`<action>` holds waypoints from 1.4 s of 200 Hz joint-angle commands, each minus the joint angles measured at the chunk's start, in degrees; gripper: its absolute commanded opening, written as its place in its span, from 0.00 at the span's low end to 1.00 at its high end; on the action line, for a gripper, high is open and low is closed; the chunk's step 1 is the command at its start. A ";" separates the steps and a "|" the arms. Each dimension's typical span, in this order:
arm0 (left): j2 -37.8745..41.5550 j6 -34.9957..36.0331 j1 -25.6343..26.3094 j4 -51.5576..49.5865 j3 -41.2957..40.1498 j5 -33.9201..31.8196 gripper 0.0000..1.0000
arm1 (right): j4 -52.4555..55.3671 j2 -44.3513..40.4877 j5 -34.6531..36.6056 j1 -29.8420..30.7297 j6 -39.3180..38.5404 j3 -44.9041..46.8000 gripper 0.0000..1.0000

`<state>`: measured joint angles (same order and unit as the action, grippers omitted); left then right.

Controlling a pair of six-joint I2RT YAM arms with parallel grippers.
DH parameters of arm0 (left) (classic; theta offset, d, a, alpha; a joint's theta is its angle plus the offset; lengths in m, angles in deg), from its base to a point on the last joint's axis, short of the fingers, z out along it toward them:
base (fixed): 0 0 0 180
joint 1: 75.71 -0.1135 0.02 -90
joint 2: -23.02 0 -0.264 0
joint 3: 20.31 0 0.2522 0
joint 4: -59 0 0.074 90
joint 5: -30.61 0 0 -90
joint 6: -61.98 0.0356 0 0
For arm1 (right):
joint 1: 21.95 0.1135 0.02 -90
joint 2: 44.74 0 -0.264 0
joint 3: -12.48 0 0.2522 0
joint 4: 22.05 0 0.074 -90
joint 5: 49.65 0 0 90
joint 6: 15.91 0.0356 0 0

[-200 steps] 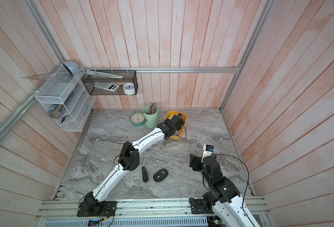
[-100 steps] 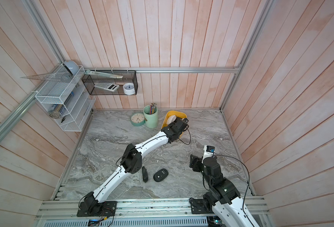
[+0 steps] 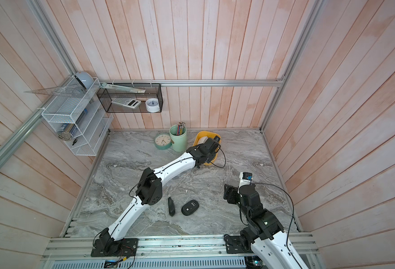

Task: Put the mouse in the storage box
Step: Place the mouse in the storage box, then pick up the mouse from the center of the board.

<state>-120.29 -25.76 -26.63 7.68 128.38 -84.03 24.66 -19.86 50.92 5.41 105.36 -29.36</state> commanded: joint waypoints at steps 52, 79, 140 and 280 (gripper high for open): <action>36.12 -18.35 -4.94 18.57 -40.38 3.08 0.58 | 0.68 10.70 -12.24 0.29 2.52 -3.02 0.79; 52.02 -25.84 -9.79 25.16 -60.70 4.83 0.61 | -1.47 14.80 -16.42 1.69 5.03 -2.79 0.79; 79.53 -32.22 -23.51 23.10 -91.74 5.23 0.70 | -5.64 23.84 -9.11 20.63 14.46 -5.00 0.80; 99.84 -30.28 -23.96 26.72 -108.03 4.71 0.80 | -14.30 48.94 -7.49 35.44 38.52 -9.08 0.80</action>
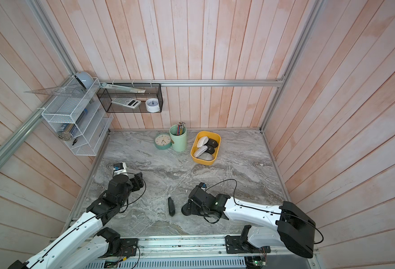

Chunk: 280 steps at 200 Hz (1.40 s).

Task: Put the mouse in the storage box
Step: Pick up the mouse from the center of the board.

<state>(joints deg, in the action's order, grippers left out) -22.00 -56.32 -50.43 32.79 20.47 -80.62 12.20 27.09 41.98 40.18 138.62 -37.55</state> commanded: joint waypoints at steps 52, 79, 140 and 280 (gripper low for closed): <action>2.42 -0.34 -0.16 1.37 -0.22 1.99 0.81 | -6.74 5.57 1.45 0.70 9.12 0.92 0.79; 1.78 -0.25 -0.14 1.37 -0.04 2.16 0.81 | -7.98 6.63 1.61 0.63 8.60 0.93 0.77; 1.22 -0.07 -0.14 1.63 -0.40 1.28 0.81 | -9.69 6.39 3.91 -0.02 14.03 4.37 0.66; -2.77 0.78 -0.05 2.40 0.13 1.28 0.82 | -6.51 8.58 3.18 -1.11 5.96 -0.83 0.24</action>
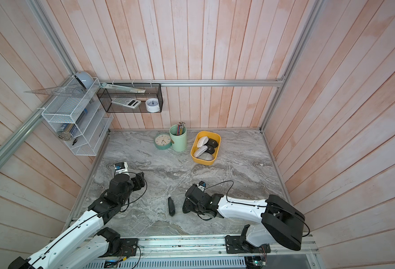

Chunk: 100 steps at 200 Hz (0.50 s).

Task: Put the mouse in the storage box
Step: Pick up the mouse from the center of the board.

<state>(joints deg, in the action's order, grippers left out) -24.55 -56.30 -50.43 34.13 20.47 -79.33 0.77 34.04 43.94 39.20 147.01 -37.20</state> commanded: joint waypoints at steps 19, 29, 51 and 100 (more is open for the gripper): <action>-0.33 0.67 -0.10 1.02 0.23 -0.01 0.82 | 6.03 1.14 1.89 -0.06 -3.09 -1.86 0.20; -0.39 0.60 -0.05 0.98 0.29 0.08 0.82 | 6.62 0.65 2.40 0.03 -3.50 -2.16 0.19; -0.58 0.65 -0.06 0.87 0.40 0.26 0.82 | 6.30 -0.27 2.03 0.04 -6.20 -2.83 0.17; -0.38 0.54 -0.08 1.09 0.22 0.56 0.85 | 15.44 -3.12 6.37 -0.06 -14.23 -10.13 0.16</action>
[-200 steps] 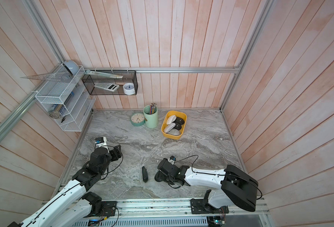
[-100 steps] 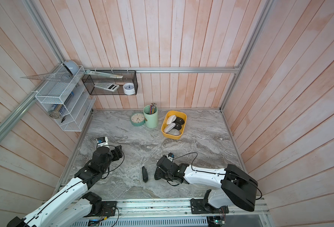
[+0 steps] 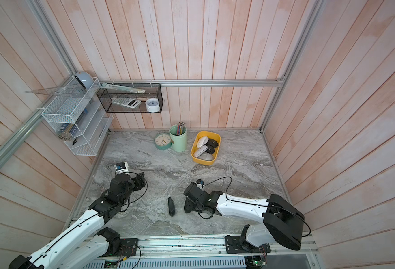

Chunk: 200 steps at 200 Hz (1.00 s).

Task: Put the mouse in the storage box
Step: Pick up the mouse from the center of the board, then place the mouse in the storage box.

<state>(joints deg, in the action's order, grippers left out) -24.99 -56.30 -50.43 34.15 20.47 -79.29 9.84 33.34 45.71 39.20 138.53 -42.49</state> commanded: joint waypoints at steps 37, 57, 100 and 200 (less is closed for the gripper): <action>-0.09 0.67 -0.06 0.61 0.48 0.44 0.86 | 15.40 -4.86 18.76 -0.31 -13.81 -9.88 0.16; -0.07 0.69 -0.05 0.02 0.75 -0.13 0.86 | 18.15 -6.19 20.96 -4.27 -21.52 -13.18 0.16; -0.67 0.52 -0.07 0.10 0.84 0.13 0.86 | 19.15 -3.00 16.31 -19.39 -37.86 -22.66 0.16; -3.50 0.36 -0.06 -1.48 2.37 -0.30 0.89 | 22.80 23.05 18.49 -33.39 -55.68 -51.15 0.16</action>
<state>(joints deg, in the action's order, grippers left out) -28.31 -56.30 -50.43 33.56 21.09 -79.35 30.21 51.83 62.41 7.59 88.18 -87.50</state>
